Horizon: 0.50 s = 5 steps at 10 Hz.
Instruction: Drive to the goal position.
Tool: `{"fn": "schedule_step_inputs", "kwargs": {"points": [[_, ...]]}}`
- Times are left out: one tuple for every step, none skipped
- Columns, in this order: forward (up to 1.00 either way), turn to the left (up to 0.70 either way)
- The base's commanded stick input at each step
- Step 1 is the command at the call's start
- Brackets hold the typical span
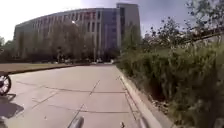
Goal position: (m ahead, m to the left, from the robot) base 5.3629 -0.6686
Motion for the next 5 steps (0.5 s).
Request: {"fn": "schedule_step_inputs", "kwargs": {"points": [[1.0, 0.0], [1.0, 0.0], [1.0, 0.0], [1.0, 0.0], [1.0, 0.0]]}}
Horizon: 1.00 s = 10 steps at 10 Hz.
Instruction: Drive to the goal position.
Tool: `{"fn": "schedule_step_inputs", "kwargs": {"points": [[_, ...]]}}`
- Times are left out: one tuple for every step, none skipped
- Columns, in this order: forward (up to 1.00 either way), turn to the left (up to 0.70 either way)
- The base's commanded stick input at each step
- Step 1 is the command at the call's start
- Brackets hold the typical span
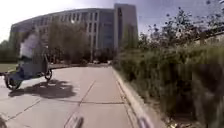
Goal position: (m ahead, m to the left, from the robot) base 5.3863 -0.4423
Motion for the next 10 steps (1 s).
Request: {"fn": "schedule_step_inputs", "kwargs": {"points": [[1.0, 0.0], [1.0, 0.0], [1.0, 0.0], [1.0, 0.0], [1.0, 0.0], [1.0, 0.0], [1.0, 0.0], [1.0, 0.0], [1.0, 0.0], [1.0, 0.36]]}}
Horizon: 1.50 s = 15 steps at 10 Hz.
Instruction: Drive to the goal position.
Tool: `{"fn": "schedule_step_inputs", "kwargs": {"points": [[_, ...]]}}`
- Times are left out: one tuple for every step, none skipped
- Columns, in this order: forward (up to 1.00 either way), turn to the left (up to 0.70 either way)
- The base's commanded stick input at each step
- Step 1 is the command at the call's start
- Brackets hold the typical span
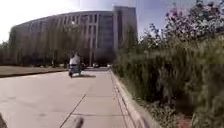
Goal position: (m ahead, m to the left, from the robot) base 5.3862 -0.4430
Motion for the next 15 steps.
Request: {"fn": "schedule_step_inputs", "kwargs": {"points": [[1.0, 0.21], [1.0, 0.02], [1.0, 0.0], [1.0, 0.0], [1.0, 0.0], [1.0, 0.0], [1.0, 0.0], [1.0, 0.0], [1.0, 0.0], [1.0, 0.0], [1.0, 0.0], [1.0, 0.0], [1.0, 0.0], [1.0, 0.0], [1.0, 0.0]]}}
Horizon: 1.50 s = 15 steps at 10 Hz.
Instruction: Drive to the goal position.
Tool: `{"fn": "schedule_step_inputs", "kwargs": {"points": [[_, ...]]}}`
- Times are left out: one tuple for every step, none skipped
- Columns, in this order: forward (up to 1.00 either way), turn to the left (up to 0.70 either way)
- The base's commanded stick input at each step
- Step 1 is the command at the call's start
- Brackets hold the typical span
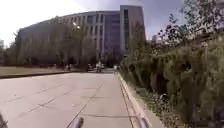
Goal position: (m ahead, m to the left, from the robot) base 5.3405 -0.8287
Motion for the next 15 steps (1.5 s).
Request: {"fn": "schedule_step_inputs", "kwargs": {"points": [[1.0, 0.0], [1.0, 0.0], [1.0, 0.0], [1.0, 0.0], [1.0, 0.0], [1.0, 0.0], [1.0, 0.0], [1.0, 0.0], [1.0, 0.0], [1.0, 0.0], [0.94, 0.0], [0.27, 0.0], [0.0, 0.0], [0.0, 0.0], [0.0, 0.0]]}}
